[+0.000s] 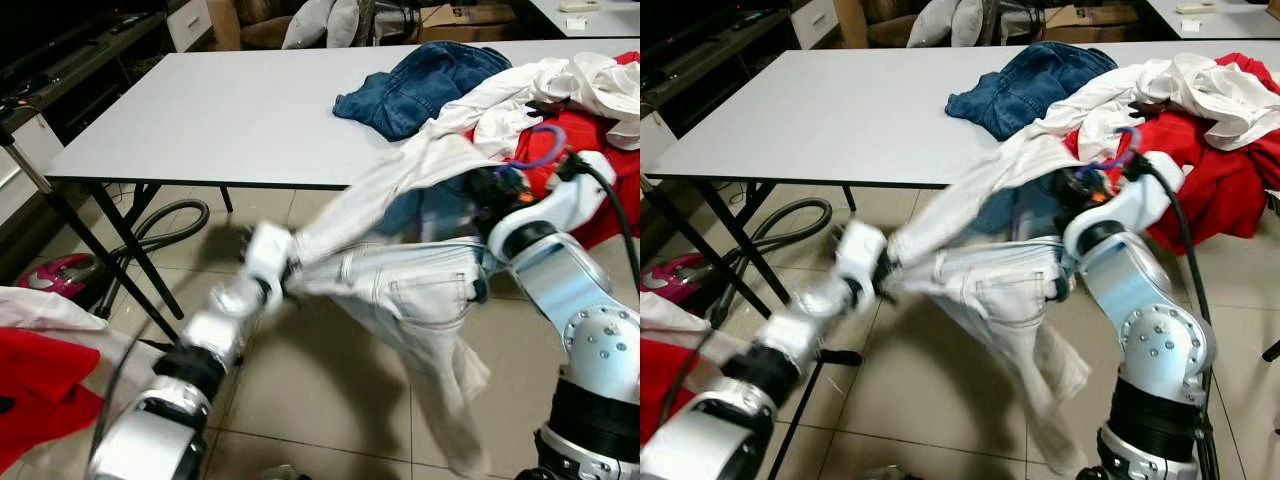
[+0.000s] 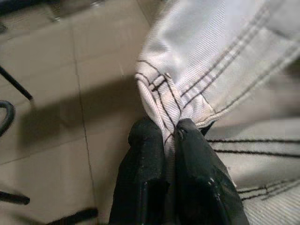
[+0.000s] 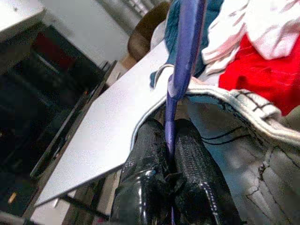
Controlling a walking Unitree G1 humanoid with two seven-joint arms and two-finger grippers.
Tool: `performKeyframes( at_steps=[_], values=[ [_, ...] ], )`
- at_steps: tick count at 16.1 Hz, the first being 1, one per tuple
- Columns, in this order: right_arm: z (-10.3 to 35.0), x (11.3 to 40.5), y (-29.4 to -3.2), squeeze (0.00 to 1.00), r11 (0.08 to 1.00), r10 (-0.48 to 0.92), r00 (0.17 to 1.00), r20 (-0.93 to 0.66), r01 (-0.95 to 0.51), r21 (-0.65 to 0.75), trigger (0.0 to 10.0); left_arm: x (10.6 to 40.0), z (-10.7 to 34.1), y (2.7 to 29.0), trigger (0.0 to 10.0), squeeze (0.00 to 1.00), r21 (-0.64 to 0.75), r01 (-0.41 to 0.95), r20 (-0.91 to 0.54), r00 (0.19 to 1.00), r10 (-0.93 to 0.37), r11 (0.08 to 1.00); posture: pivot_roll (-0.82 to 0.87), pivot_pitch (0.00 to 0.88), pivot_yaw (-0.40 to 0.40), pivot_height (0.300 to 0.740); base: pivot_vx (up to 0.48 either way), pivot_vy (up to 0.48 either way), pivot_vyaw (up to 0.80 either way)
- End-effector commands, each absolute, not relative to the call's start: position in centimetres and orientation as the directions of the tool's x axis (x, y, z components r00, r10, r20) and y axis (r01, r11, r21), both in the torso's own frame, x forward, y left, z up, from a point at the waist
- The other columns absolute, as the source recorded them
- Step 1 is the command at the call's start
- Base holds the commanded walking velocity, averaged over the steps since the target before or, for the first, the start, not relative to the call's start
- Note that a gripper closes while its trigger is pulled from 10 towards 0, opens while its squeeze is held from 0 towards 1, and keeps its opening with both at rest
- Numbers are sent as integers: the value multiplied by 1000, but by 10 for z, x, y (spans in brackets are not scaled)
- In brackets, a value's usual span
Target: Hang hanger
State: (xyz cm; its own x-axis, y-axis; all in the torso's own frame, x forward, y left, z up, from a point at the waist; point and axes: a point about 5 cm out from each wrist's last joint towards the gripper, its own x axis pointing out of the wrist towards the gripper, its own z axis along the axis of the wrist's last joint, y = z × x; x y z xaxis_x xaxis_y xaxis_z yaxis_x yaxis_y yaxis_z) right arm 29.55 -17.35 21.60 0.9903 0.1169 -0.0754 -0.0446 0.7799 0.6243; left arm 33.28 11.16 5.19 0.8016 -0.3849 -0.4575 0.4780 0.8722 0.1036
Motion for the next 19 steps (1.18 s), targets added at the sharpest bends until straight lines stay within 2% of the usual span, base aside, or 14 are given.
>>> performKeyframes(
  at_steps=[1,2,3,4,6,9,14,15,16,17,19],
  values=[
    [257,289,-164,0,774,167,981,104,-195,602,10000,310,18,118,0,0,97,518,-584,721,-373,850,-74,0,74,740,0,0,0],
    [262,288,-148,0,774,276,955,110,-289,564,10000,296,3,104,0,0,49,573,-617,662,-426,818,-85,0,64,740,0,0,0],
    [262,288,-145,0,774,305,946,109,-313,551,10000,293,0,100,0,0,42,584,-623,649,-436,810,-85,0,64,740,0,0,0],
    [264,287,-137,0,793,386,917,106,-388,469,10000,286,-6,93,0,0,38,610,-630,630,-455,792,-92,0,58,740,0,0,0],
    [267,285,-129,0,828,493,863,112,-505,243,10000,284,-5,81,0,0,0,610,-596,636,-490,793,-103,0,57,740,0,0,0],
    [266,284,-125,0,821,555,825,108,-564,90,10000,285,-2,74,0,0,-12,624,-561,642,-522,781,-96,0,55,740,0,0,0],
    [274,282,-121,0,762,608,766,209,-637,116,10000,282,-8,78,0,0,-9,620,-580,636,-509,785,-90,0,56,740,0,0,0],
    [272,282,-121,0,762,611,764,207,-638,108,10000,284,-5,78,10000,0,-59,605,-557,641,-529,794,-90,0,58,740,0,0,0],
    [270,282,-121,0,766,610,767,198,-635,101,10000,286,-2,78,10000,35,-112,600,-528,639,-559,792,-92,0,62,740,0,0,0],
    [267,283,-123,0,777,603,777,179,-623,91,10000,292,6,81,10000,1000,-153,597,-483,650,-587,788,-92,0,65,740,0,0,0],
    [262,284,-128,0,798,577,800,163,-595,96,10000,301,19,89,10000,1000,-160,605,-410,678,-610,780,-86,0,63,740,0,0,0]
  ],
)
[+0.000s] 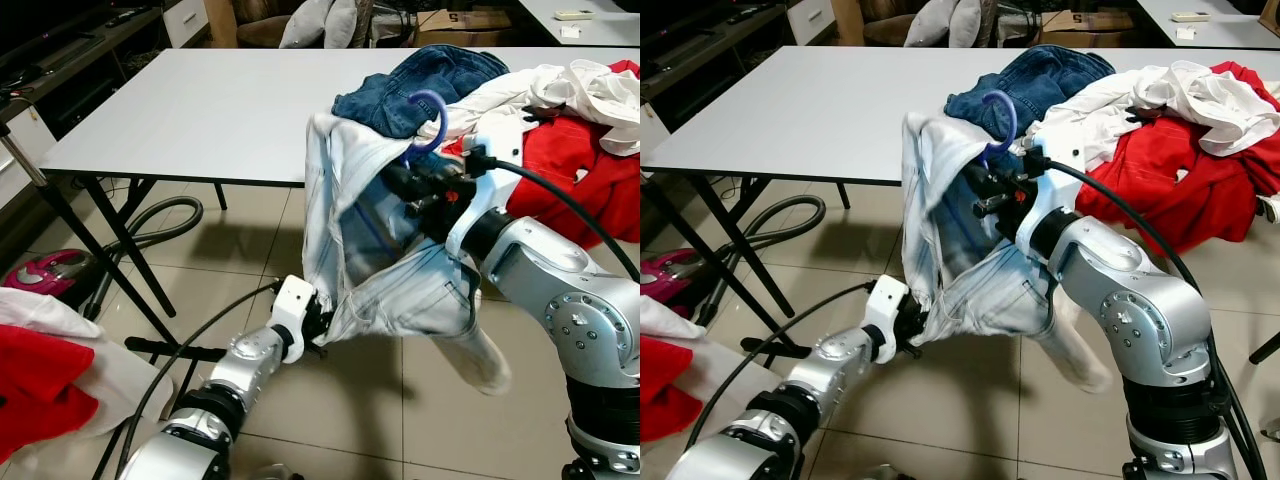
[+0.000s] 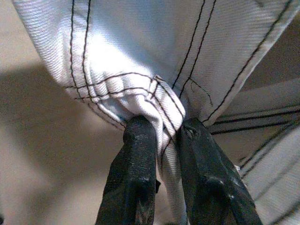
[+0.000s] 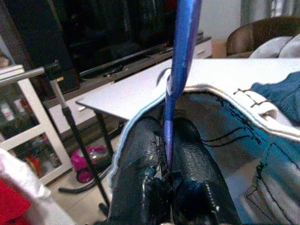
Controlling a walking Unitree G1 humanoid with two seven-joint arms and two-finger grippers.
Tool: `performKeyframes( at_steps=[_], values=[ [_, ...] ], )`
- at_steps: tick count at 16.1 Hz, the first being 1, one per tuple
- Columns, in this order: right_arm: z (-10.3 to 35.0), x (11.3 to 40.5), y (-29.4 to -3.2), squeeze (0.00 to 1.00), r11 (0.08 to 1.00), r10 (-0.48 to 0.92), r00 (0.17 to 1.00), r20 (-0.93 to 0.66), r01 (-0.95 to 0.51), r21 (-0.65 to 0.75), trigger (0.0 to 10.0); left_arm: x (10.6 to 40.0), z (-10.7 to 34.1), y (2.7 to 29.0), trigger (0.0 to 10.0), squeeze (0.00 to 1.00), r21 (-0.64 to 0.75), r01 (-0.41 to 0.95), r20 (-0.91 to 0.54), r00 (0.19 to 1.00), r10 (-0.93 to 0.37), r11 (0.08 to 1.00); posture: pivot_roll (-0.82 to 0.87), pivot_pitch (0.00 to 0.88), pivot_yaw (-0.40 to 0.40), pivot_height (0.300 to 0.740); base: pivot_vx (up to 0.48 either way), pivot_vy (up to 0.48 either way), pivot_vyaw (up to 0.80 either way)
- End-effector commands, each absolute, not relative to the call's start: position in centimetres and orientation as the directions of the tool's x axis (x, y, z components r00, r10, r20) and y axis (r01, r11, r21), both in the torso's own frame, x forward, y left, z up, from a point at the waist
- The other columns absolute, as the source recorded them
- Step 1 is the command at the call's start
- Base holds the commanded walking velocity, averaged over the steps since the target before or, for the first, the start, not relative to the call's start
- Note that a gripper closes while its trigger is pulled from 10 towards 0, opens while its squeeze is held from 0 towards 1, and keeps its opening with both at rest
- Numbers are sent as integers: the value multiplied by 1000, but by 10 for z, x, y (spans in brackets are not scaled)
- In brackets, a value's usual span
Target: Hang hanger
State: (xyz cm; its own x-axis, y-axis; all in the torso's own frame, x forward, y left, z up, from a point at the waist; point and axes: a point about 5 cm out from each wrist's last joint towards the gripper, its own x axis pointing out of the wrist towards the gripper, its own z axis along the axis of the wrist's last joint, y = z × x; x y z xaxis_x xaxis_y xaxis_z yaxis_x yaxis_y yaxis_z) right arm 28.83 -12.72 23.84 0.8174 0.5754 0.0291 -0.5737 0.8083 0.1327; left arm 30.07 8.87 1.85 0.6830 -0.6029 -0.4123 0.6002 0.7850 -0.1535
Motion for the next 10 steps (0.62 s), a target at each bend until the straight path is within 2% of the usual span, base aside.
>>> performKeyframes(
  at_steps=[1,5,8,9,10],
  values=[
    [258,286,-131,0,814,555,818,152,-571,103,10000,305,26,97,10000,1000,-151,611,-371,694,-617,777,-82,0,63,740,0,0,0],
    [246,289,-140,0,852,507,855,110,-516,84,10000,301,29,118,10000,1000,-152,661,-357,657,-664,735,-76,0,69,740,0,0,0],
    [229,288,-147,0,867,490,870,56,-493,76,10000,292,36,144,10000,1000,-100,630,-302,718,-627,770,-71,0,69,740,0,0,0],
    [222,287,-150,0,872,483,875,34,-484,75,10000,289,41,150,10000,63,-124,618,-262,734,-627,776,-65,0,66,740,0,0,0],
    [216,286,-152,0,876,476,879,17,-476,81,10000,286,46,155,10000,0,-150,612,-237,740,-629,777,-61,0,63,740,0,0,0]
  ],
)
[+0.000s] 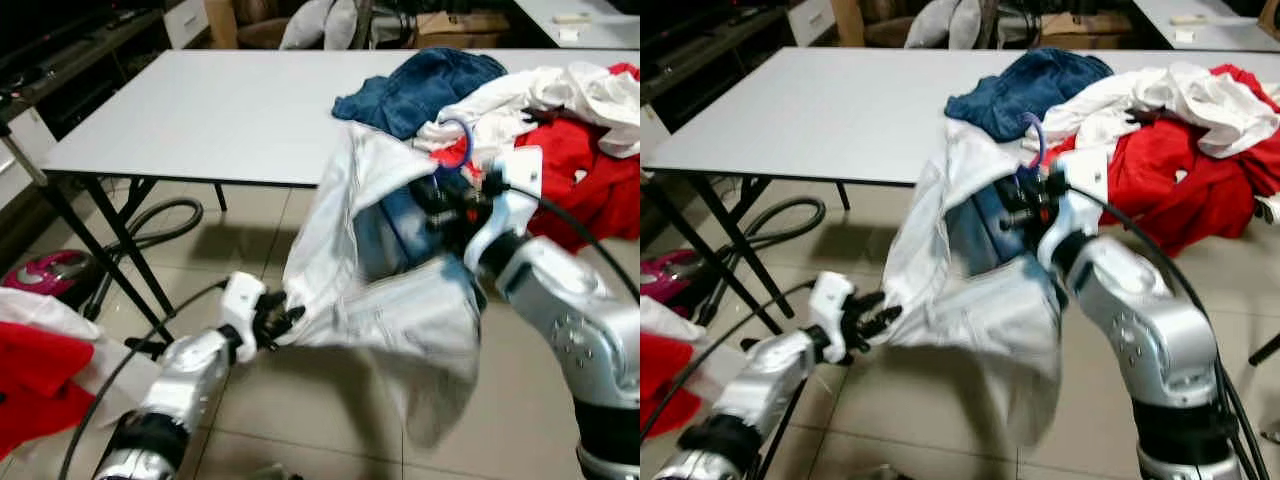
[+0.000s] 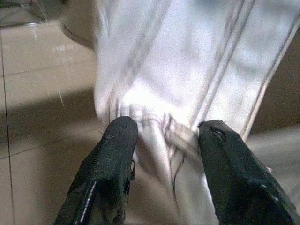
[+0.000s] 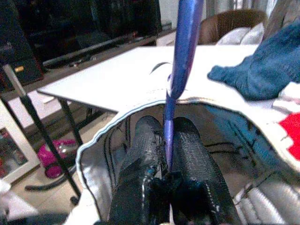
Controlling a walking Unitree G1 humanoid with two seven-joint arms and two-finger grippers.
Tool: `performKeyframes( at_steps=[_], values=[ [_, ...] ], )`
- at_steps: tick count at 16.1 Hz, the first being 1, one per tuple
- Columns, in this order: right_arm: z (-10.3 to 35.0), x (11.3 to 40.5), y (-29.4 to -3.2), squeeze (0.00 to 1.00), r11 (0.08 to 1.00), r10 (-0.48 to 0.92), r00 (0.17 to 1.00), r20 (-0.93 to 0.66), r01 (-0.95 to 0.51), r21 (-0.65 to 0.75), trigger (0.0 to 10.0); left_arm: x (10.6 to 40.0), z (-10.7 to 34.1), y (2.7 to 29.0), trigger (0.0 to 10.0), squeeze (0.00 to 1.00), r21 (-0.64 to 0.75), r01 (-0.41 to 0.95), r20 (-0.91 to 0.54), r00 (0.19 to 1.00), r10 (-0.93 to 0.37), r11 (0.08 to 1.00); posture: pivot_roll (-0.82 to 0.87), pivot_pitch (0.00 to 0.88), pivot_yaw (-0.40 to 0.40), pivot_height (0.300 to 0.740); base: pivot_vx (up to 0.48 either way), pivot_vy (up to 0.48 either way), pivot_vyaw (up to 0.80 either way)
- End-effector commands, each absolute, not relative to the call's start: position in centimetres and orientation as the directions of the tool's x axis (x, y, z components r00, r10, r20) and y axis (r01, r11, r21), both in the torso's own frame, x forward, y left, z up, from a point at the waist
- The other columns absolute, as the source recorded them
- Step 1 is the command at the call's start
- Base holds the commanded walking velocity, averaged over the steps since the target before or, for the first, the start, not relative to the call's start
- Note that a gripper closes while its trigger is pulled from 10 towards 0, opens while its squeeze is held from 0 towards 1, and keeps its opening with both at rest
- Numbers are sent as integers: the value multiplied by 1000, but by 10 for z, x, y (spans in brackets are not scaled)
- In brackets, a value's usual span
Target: Hang hanger
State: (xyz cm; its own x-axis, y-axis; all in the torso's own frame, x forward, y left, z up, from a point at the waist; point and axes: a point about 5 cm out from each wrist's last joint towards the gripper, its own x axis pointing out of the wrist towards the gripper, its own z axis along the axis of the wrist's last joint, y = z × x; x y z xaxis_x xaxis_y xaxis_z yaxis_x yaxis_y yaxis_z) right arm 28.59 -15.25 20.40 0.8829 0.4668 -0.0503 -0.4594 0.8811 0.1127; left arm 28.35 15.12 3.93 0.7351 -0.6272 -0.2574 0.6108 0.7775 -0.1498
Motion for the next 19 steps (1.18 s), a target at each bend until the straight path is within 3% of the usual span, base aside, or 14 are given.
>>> performKeyframes(
  at_steps=[1,5,6,9,11,13,14,15,17,19],
  values=[
    [210,285,-153,0,880,468,884,1,-466,90,10000,282,51,159,10000,0,-169,614,-218,739,-637,771,-56,0,61,740,0,0,0],
    [192,285,-155,0,895,442,896,-39,-437,92,10000,279,66,158,10000,0,-124,647,-210,723,-658,752,-39,0,59,740,0,0,0],
    [193,285,-152,0,892,445,895,-33,-441,98,10000,284,70,151,10000,1000,-204,646,-171,716,-677,735,-33,0,57,740,0,0,0],
    [192,287,-148,0,892,443,896,-21,-439,105,10000,293,97,128,10000,1000,-443,667,61,689,-722,599,-40,0,67,740,0,0,0],
    [191,288,-149,0,902,425,905,-21,-421,99,10000,299,117,129,10000,1000,-536,662,188,699,-690,524,-51,0,83,740,0,0,0],
    [185,285,-153,0,916,400,915,-41,-398,54,10000,312,123,150,10000,1000,-400,520,110,844,-525,754,-61,0,95,740,0,0,0],
    [176,281,-156,0,927,375,923,-82,-375,13,10000,312,124,158,10000,773,-300,472,27,873,-487,829,-62,0,99,740,0,0,0],
    [170,278,-157,0,930,365,925,-102,-366,5,10000,309,129,162,10000,0,-250,464,16,879,-476,850,-61,0,100,740,0,0,0],
    [147,267,-167,0,950,312,938,-152,-313,21,10000,299,141,166,10000,0,-83,397,-44,915,-402,914,-45,0,106,740,0,0,0],
    [130,263,-171,0,954,296,936,-190,-301,1,10000,299,141,164,10000,0,-57,324,-6,946,-325,944,-22,0,81,740,0,0,0]
  ],
)
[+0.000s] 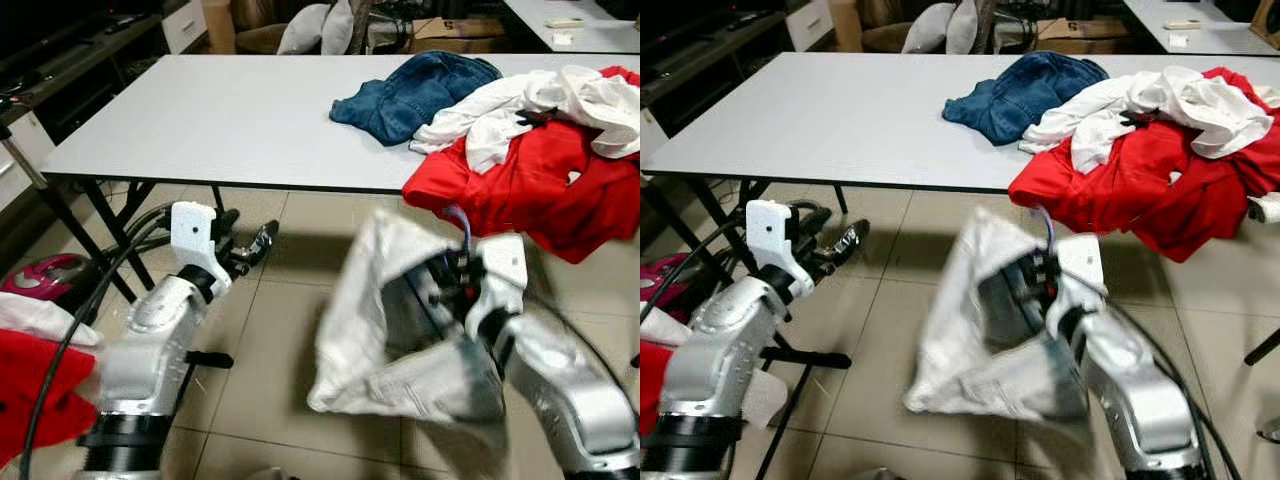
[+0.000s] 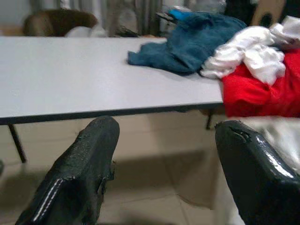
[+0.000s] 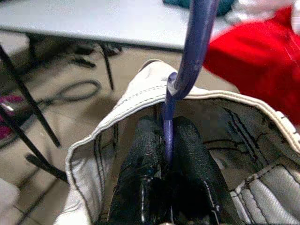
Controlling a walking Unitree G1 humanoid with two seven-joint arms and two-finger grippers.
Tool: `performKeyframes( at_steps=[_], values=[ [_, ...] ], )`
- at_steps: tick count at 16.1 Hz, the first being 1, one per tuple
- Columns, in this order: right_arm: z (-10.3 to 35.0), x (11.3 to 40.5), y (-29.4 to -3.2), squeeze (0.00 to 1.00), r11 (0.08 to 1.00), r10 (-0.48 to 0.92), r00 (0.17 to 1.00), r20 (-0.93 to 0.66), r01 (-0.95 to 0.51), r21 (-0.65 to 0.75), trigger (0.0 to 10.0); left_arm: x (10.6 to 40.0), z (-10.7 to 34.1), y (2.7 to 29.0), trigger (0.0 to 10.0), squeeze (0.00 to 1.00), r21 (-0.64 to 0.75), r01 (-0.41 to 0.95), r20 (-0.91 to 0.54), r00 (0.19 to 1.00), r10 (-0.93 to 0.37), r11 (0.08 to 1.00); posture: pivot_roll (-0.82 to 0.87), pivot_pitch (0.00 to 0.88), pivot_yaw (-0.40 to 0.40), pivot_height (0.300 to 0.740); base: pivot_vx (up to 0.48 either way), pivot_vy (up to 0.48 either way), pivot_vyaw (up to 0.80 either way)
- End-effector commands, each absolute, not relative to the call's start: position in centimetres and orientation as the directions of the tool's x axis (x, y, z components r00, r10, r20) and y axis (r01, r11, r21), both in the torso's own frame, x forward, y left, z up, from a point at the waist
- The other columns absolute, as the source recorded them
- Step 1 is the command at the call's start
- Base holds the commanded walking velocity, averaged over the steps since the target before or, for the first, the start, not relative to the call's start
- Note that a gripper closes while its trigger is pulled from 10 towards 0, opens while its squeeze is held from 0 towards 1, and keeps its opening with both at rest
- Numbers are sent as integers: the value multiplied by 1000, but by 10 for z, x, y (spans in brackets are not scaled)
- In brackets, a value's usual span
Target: Hang hanger
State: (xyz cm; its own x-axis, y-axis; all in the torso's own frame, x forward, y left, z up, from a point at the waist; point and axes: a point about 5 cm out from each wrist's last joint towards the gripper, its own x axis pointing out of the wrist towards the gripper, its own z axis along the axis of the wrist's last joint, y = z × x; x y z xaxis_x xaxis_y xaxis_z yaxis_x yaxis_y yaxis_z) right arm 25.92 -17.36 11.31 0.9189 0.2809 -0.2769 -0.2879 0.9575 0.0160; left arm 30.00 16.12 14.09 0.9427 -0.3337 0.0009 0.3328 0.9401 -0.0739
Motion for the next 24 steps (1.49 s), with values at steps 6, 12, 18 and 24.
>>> performKeyframes(
  at_steps=[6,12,18,24],
  values=[
    [110,271,-160,0,910,395,895,-208,-412,-48,10000,288,118,156,10000,0,41,232,-83,970,-228,972,15,0,29,740,244,0,667],
    [117,282,-151,0,855,502,851,-156,-516,-61,10000,274,117,158,10000,0,56,215,-62,975,-212,975,52,0,-8,740,344,0,800],
    [114,288,-146,0,844,518,843,-144,-532,-72,10000,273,120,161,10000,0,75,197,-55,980,-193,978,72,0,-14,740,326,0,796],
    [119,301,-161,0,889,414,901,-131,-431,-154,10000,275,133,153,10000,0,121,231,-27,973,-229,965,80,0,-24,740,211,0,794]
  ],
)
